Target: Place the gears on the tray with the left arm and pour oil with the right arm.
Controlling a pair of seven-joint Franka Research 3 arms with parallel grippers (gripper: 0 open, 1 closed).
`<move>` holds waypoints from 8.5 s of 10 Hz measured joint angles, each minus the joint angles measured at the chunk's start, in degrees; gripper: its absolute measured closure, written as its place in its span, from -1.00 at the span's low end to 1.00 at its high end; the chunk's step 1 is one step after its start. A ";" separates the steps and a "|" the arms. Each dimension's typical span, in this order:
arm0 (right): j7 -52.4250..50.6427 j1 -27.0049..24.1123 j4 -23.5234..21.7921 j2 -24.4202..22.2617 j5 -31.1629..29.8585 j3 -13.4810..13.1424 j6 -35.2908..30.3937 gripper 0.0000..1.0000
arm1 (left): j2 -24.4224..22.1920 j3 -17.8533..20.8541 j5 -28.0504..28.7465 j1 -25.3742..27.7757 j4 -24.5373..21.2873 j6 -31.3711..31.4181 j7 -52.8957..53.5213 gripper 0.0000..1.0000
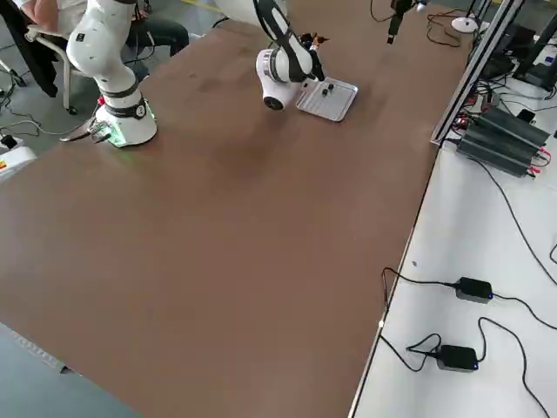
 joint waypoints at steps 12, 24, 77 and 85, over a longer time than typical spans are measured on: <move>31.84 4.90 2.60 0.67 1.35 -0.08 13.52 0.32 | -12.03 20.30 -16.79 -0.64 5.25 -12.99 35.42 -0.98; 45.52 6.41 5.24 5.44 2.57 -0.05 13.40 0.32 | -28.20 34.02 -22.02 -6.19 4.85 -36.47 37.14 -0.98; -58.70 -57.01 20.72 17.10 -59.04 -3.50 -10.25 0.32 | -27.92 33.86 -22.84 -6.57 3.75 -32.82 38.50 -0.98; -58.61 -57.01 22.01 18.22 -59.01 -3.38 -10.80 -0.17 | -27.92 33.46 -22.84 -6.60 3.74 -32.81 38.50 -0.98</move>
